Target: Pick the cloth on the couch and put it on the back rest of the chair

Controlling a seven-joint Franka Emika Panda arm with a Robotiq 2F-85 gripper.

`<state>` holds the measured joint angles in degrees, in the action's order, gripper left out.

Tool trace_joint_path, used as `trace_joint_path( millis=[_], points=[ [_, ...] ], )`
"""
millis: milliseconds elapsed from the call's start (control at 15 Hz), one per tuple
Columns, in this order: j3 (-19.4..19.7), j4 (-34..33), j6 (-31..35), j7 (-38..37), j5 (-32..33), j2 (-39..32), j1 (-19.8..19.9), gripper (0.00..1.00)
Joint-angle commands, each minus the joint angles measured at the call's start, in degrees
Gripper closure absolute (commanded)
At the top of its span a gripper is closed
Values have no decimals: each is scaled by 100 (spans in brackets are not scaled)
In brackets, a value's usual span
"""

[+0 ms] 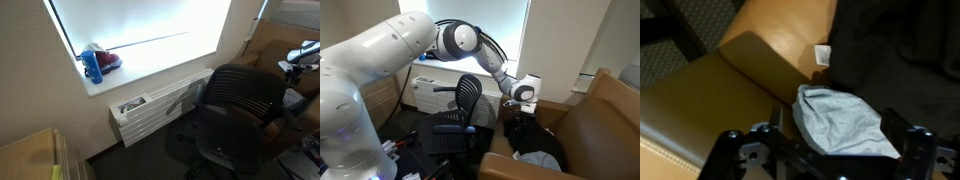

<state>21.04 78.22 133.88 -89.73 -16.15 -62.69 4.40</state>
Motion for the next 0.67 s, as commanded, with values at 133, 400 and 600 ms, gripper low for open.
trace_joint_path(
  millis=[133, 400, 600],
  points=[
    [-347, -905, 1353, -1502, -81, -1028, 269, 0],
    [-265, -2137, 324, -2675, -207, -1774, 508, 0],
    [-746, -2688, -1132, -2077, 87, -1826, 968, 0]
  ],
)
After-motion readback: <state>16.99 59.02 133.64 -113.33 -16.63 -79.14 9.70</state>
